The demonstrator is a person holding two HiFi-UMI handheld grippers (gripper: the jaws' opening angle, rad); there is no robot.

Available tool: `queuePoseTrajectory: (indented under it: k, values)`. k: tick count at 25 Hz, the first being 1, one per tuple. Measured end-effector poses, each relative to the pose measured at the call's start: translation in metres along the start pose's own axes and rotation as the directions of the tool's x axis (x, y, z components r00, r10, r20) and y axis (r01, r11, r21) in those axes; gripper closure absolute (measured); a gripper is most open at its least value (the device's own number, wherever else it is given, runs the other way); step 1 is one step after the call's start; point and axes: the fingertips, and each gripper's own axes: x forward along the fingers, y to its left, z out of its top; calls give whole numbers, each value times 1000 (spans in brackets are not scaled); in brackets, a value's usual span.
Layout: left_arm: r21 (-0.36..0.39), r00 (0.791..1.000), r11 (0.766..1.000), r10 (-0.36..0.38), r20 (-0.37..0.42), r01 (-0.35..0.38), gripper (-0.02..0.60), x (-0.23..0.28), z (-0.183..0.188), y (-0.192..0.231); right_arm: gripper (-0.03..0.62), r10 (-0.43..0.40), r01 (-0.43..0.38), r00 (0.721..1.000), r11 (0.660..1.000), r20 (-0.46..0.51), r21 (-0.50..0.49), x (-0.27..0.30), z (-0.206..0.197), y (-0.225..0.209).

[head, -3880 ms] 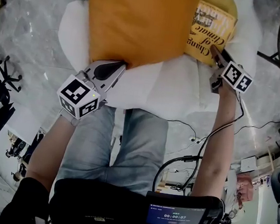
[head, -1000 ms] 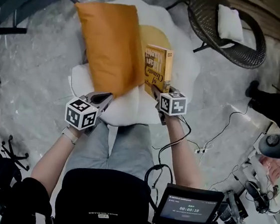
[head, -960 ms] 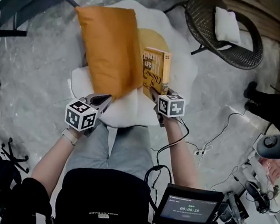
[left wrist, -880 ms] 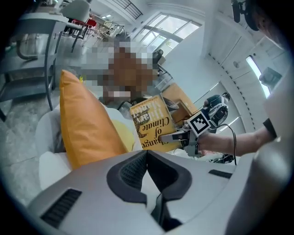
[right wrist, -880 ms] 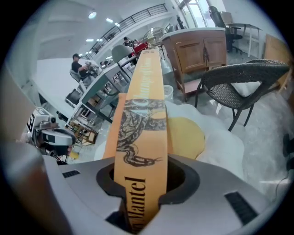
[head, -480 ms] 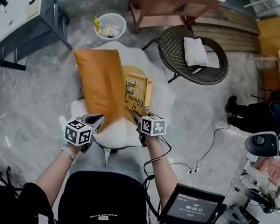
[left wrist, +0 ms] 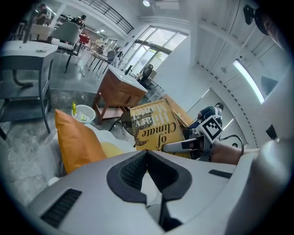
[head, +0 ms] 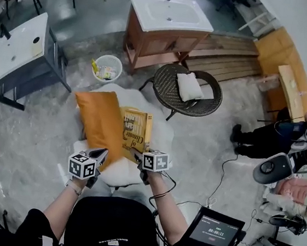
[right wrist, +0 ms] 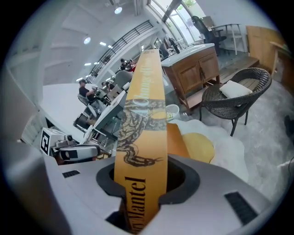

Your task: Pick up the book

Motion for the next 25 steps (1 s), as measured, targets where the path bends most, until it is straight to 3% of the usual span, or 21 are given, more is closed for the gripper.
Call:
queuePoseTrajectory:
  k: [9, 25]
  values:
    - [76, 996, 997, -18, 87, 12, 568, -23, 79, -55, 433, 78, -85, 988, 995, 130, 44, -74, 49, 45]
    - [238, 973, 970, -102, 206, 51, 568, -40, 149, -135, 433, 207, -198, 942, 978, 265, -60, -150, 94, 103]
